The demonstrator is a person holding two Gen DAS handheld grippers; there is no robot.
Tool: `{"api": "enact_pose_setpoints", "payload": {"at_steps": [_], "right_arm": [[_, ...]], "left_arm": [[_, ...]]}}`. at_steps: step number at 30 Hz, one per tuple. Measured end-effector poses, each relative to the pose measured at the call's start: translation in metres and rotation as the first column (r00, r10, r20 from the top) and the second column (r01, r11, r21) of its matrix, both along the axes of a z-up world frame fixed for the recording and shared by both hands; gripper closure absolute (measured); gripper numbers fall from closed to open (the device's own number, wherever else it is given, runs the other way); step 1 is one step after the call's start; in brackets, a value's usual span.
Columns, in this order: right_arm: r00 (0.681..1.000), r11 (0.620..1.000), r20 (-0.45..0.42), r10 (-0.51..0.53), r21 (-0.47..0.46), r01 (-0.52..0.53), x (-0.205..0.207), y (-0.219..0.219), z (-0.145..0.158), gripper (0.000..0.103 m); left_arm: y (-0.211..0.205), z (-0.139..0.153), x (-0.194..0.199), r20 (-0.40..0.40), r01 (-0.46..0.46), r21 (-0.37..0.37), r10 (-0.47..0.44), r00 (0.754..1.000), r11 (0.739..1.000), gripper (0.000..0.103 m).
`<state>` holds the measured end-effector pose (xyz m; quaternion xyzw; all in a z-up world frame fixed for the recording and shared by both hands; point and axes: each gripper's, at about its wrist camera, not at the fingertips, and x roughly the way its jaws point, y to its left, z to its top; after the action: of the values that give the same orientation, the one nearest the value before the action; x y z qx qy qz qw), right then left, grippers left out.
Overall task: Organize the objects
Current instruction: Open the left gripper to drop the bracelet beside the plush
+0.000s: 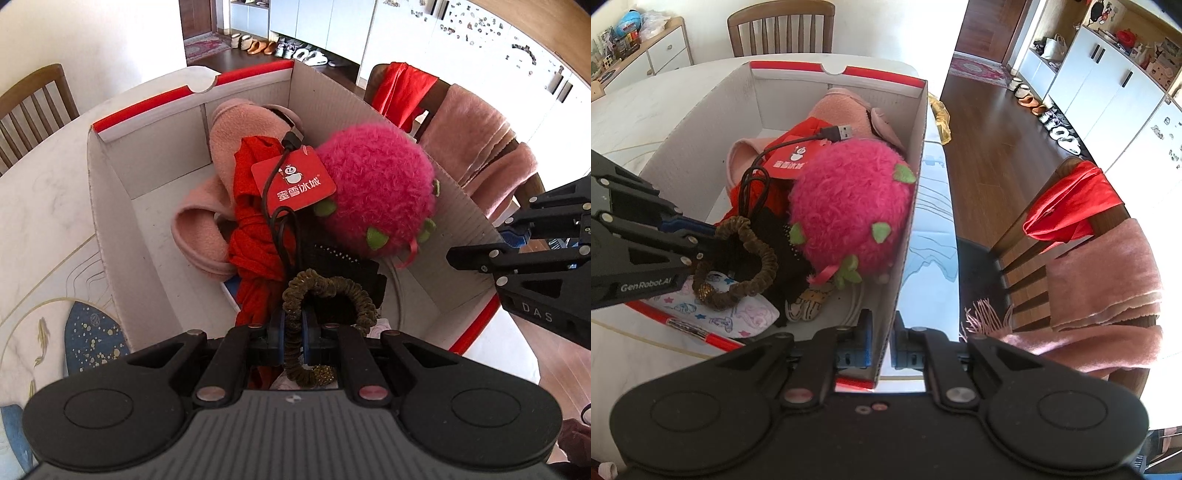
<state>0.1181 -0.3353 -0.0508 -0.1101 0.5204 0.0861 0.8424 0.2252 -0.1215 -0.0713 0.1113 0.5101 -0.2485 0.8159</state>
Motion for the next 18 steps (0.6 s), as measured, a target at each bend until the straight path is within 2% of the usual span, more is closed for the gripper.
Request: {"api": "enact_pose_setpoints", "payload": {"at_steps": [10, 18], "right_arm": [[0.999, 1.0, 0.024, -0.027, 0.009, 0.027, -0.008, -0.008, 0.009, 0.094], [0.997, 0.999, 0.069, -0.037, 0.038, 0.035, -0.021, -0.007, 0.028, 0.093]], "left_arm": [[0.013, 0.023, -0.009, 0.012, -0.006, -0.053, 0.007, 1.0, 0.999, 0.091], [0.027, 0.051, -0.023, 0.082, -0.02, -0.094, 0.027, 0.996, 0.995, 0.091]]}}
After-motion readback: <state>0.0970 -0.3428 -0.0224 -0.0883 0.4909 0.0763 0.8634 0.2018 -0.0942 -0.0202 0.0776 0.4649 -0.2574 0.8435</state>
